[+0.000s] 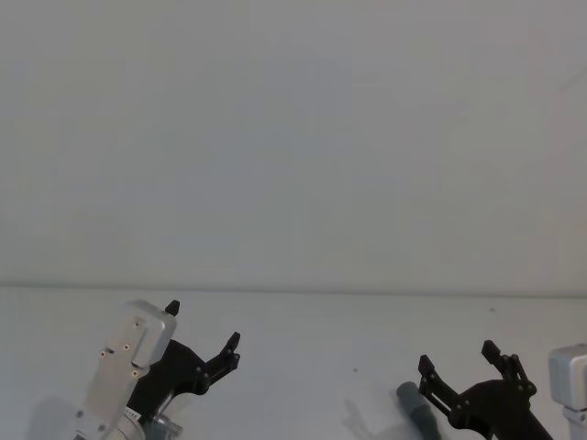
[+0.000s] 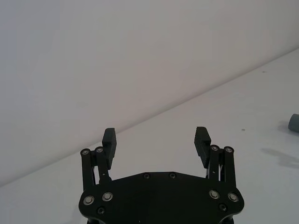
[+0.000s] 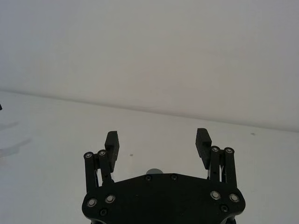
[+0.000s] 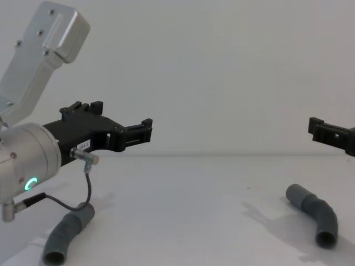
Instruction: Use both hands to pick up one end of the pipe from the table, align the ends, and insert them.
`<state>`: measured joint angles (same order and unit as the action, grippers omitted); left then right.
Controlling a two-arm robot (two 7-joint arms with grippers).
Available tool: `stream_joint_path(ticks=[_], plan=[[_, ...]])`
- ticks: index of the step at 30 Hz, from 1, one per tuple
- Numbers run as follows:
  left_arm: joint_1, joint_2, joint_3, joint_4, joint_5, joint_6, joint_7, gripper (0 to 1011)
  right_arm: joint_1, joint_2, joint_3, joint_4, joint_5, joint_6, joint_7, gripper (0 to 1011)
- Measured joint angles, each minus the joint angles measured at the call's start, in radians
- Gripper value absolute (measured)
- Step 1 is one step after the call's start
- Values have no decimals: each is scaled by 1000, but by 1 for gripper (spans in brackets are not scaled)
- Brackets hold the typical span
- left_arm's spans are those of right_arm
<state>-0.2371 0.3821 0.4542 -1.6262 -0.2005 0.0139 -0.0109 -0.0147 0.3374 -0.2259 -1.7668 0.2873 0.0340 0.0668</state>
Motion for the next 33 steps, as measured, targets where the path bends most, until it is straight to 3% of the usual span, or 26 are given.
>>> stream_joint_path(ticks=[33], plan=[[0, 0, 0, 0, 0, 0, 0, 1001, 0, 0, 0, 0, 0, 0, 0, 1000]])
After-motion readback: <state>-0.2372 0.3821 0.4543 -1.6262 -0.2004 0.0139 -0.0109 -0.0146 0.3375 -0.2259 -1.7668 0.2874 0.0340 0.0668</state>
